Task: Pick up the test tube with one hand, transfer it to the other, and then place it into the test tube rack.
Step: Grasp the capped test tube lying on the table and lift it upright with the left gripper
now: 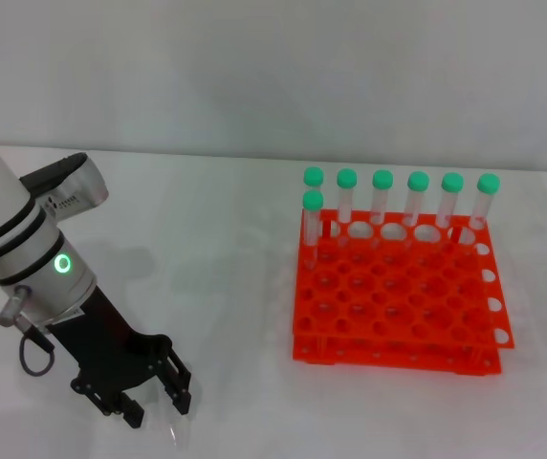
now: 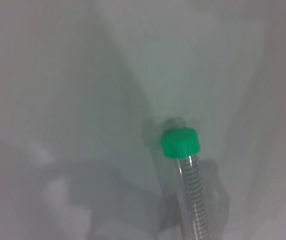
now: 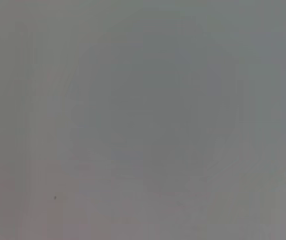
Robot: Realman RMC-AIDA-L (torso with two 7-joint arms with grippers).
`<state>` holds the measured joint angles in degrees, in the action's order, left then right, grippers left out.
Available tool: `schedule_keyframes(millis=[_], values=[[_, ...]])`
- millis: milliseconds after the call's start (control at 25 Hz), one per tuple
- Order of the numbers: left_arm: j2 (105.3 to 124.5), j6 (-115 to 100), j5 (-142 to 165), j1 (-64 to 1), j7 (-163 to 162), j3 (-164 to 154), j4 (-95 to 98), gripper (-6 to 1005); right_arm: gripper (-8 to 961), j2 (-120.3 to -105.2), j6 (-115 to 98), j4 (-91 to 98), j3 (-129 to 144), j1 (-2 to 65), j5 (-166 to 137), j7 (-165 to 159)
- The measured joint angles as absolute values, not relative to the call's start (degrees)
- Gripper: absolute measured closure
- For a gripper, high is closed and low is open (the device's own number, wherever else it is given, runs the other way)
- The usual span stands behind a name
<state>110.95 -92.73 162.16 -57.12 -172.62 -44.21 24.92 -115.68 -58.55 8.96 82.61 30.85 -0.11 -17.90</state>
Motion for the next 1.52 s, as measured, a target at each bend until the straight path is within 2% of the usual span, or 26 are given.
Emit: schedule_keyframes(millis=[520, 960, 1520], values=[[111.46, -90.5, 161.8, -56.5, -172.6, -44.0, 24.1, 408, 96, -115.51, -58.8, 9.0, 82.6, 30.8, -0.1, -18.0], [111.62, -89.7, 161.7, -56.2, -172.6, -43.8, 22.9, 498, 95, -115.34, -59.0, 9.0, 83.4, 30.7, 0.2, -18.0], [111.72, -89.4, 161.7, -55.4, -172.6, -43.9, 22.7, 550, 95, -115.21, -58.9, 9.0, 83.5, 30.6, 0.1, -18.1]])
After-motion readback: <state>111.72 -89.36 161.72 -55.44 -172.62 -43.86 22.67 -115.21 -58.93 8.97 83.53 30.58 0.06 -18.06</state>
